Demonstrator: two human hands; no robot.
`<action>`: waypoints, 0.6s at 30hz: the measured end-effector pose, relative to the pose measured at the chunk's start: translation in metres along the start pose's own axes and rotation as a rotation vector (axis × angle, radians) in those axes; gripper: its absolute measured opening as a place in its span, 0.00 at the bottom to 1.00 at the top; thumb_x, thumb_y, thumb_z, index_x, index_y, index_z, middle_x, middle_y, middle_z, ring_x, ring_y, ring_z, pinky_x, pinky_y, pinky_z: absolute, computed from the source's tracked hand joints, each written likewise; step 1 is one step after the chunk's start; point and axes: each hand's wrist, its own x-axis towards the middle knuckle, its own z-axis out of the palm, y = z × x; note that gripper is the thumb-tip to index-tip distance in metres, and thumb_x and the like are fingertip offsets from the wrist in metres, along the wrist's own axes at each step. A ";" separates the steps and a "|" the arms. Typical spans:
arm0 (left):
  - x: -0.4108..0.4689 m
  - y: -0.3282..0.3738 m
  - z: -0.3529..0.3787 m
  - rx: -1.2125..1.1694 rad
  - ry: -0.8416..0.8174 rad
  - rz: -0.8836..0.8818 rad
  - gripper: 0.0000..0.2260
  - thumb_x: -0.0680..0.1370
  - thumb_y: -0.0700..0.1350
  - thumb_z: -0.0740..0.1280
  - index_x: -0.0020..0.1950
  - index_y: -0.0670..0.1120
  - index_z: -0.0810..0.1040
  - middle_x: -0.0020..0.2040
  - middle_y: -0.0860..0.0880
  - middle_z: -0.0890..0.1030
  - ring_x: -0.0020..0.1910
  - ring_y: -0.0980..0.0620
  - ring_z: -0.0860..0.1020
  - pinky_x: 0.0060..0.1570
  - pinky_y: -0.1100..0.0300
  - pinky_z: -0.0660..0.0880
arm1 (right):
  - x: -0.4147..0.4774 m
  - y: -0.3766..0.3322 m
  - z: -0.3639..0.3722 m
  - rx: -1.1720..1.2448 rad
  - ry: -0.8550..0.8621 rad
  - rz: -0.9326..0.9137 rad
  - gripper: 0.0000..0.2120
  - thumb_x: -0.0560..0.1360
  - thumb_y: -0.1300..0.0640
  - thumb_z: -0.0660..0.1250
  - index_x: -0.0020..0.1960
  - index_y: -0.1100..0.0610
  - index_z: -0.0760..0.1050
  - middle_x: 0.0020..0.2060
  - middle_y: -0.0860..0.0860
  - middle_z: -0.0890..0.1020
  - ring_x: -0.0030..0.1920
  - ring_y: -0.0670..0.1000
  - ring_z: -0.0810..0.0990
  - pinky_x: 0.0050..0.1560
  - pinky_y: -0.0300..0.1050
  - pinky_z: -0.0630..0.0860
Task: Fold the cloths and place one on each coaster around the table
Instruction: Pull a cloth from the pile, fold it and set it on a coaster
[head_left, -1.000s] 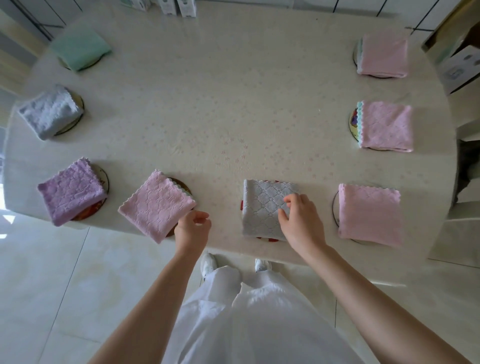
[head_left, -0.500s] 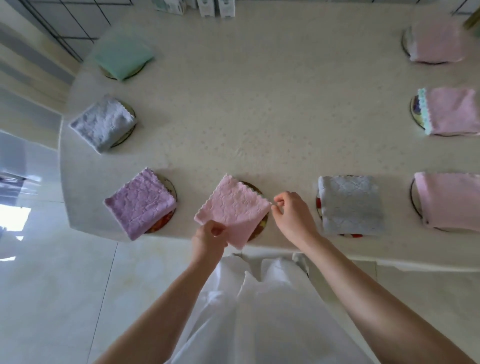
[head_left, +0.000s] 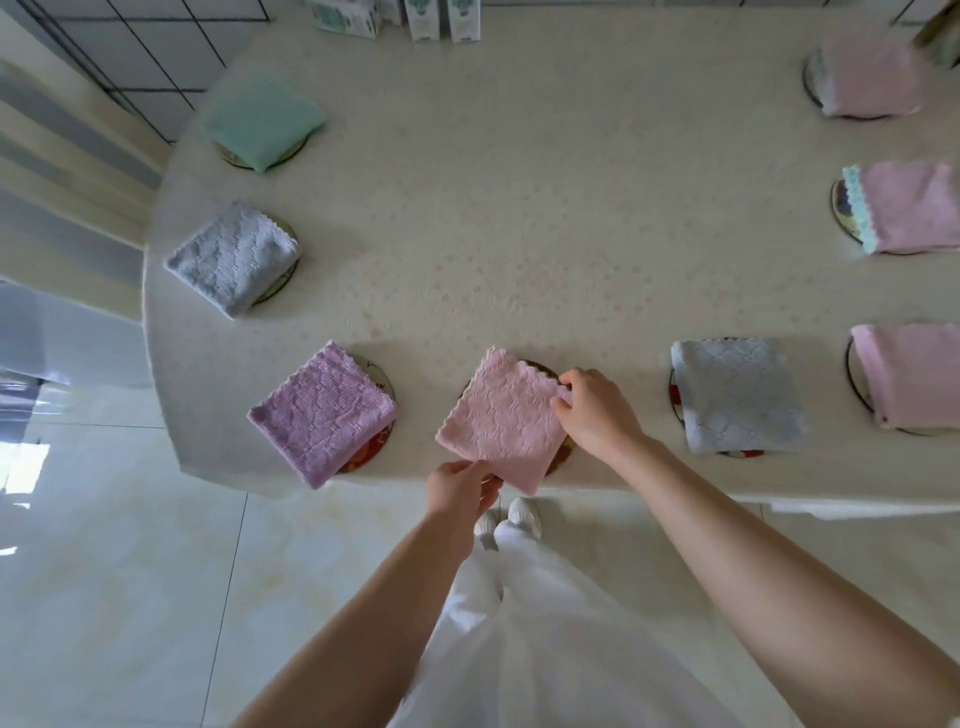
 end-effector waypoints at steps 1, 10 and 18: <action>0.000 0.000 0.000 -0.026 -0.002 -0.021 0.06 0.75 0.32 0.65 0.38 0.36 0.78 0.40 0.39 0.79 0.41 0.45 0.75 0.48 0.55 0.75 | 0.001 0.001 -0.001 -0.004 -0.005 -0.004 0.17 0.77 0.53 0.62 0.63 0.59 0.71 0.57 0.58 0.77 0.55 0.59 0.76 0.54 0.52 0.75; -0.004 0.007 0.007 -0.050 -0.043 -0.042 0.04 0.71 0.32 0.66 0.41 0.40 0.78 0.42 0.43 0.77 0.42 0.48 0.74 0.48 0.59 0.74 | 0.005 0.002 -0.009 0.130 -0.120 0.070 0.10 0.75 0.53 0.63 0.46 0.60 0.73 0.39 0.55 0.78 0.42 0.56 0.75 0.38 0.45 0.68; 0.001 0.035 0.001 0.249 -0.045 0.310 0.09 0.69 0.42 0.64 0.47 0.44 0.78 0.48 0.39 0.81 0.48 0.42 0.80 0.54 0.41 0.77 | -0.019 0.003 -0.010 0.556 0.043 0.121 0.12 0.76 0.56 0.64 0.58 0.57 0.73 0.49 0.48 0.76 0.49 0.48 0.75 0.47 0.40 0.68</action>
